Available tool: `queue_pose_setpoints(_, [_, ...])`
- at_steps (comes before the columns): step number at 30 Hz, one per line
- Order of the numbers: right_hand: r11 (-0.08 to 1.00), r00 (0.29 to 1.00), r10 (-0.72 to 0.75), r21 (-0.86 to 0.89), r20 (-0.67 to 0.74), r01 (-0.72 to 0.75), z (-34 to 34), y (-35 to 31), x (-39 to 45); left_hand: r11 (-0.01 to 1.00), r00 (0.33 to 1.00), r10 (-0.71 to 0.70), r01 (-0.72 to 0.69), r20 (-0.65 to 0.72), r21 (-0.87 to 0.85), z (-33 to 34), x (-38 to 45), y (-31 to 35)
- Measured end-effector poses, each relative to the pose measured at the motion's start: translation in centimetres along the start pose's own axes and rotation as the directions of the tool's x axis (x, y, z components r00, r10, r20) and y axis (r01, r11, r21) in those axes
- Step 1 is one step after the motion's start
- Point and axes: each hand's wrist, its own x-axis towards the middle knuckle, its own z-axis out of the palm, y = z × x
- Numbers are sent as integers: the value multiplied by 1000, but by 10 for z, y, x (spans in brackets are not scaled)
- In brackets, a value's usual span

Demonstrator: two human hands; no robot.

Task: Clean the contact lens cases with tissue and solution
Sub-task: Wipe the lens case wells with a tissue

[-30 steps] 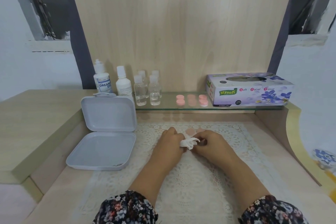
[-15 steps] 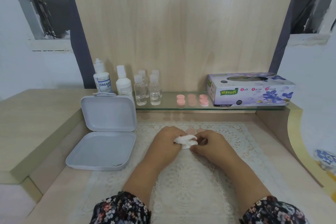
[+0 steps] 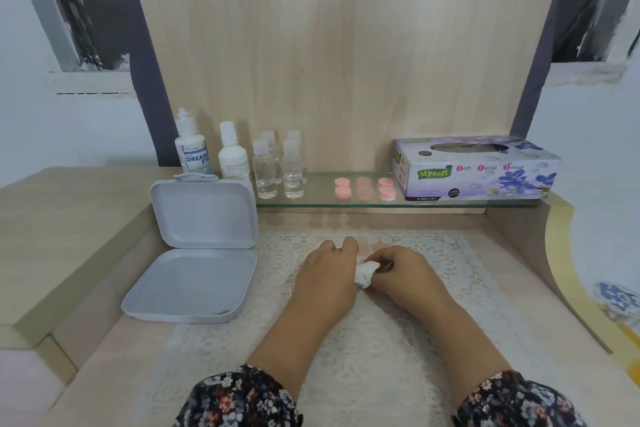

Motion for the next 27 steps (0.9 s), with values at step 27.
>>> queue_pose_setpoints(27, [1000,1000,2,19,7,-2,-1,2,2,853,976,-186,103,-114,-512,1,10,-31])
